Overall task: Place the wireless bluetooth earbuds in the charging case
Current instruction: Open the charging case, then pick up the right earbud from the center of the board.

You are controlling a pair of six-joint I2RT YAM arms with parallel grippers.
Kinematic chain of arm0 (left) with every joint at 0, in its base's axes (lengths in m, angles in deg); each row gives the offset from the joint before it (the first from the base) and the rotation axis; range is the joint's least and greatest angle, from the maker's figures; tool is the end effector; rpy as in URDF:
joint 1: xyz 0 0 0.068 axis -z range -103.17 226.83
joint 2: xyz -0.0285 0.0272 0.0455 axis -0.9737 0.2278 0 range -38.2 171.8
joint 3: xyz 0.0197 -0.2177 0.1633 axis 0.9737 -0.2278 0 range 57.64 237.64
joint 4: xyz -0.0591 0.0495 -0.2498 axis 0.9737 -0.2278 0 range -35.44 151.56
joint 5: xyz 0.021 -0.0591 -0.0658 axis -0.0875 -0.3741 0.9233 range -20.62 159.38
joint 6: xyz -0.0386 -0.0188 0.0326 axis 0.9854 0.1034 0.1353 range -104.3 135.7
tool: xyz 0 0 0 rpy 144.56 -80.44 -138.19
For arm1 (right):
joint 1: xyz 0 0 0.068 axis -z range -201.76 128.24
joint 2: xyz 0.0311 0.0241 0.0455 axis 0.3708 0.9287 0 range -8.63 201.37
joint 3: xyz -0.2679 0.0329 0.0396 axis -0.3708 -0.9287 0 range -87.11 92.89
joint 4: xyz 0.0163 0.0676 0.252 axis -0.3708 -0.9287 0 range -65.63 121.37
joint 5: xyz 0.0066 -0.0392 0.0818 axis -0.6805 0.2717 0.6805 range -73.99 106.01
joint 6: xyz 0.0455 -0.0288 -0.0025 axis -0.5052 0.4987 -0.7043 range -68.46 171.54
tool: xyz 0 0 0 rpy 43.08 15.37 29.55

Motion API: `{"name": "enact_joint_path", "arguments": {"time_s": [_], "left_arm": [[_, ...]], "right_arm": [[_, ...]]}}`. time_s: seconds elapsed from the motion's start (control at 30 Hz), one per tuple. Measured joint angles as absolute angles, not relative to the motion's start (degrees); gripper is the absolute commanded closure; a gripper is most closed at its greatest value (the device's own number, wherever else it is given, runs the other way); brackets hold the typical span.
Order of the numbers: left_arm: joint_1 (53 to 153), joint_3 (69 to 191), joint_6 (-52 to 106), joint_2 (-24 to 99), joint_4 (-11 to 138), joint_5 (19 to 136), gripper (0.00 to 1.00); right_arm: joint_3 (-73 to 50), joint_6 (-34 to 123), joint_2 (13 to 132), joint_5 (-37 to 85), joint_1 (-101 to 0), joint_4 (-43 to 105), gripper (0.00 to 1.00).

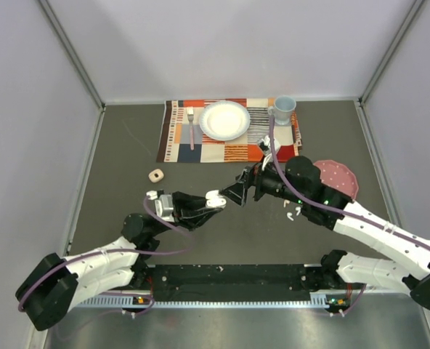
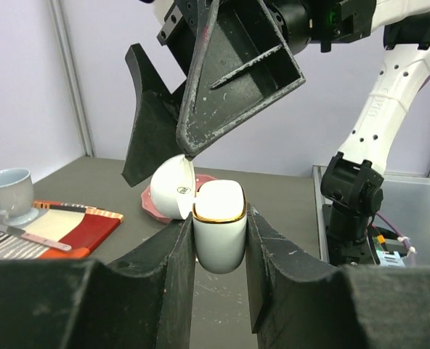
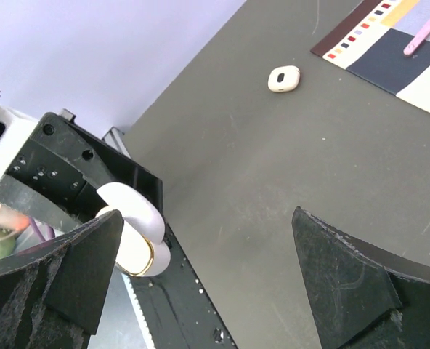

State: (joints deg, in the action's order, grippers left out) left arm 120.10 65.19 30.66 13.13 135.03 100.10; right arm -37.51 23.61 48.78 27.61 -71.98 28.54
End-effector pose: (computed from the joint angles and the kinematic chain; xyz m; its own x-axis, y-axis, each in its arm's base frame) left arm 0.1072 -0.1257 0.2452 0.1128 -0.4110 -0.9046 0.9746 0.2232 0.0201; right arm 0.1453 0.1856 0.3421 -0.5162 0.0971 -0.8510 -0.7215 0.4861 0.4931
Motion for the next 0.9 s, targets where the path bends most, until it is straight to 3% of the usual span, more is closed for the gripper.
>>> {"name": "enact_joint_path", "arguments": {"time_s": [0.4,0.63,0.9], "left_arm": [[120.2,65.2,29.0,10.5,135.2,98.8,1.0],[120.2,65.1,27.3,8.0,135.3,96.5,1.0],[120.2,65.1,26.0,4.7,135.4,95.2,1.0]], "right_arm": [[-39.2,20.2,46.1,24.6,-72.0,32.7,0.01],[-40.3,18.3,38.8,10.4,-71.1,27.2,0.01],[-40.5,15.8,37.9,1.2,-54.3,7.6,0.03]]}}
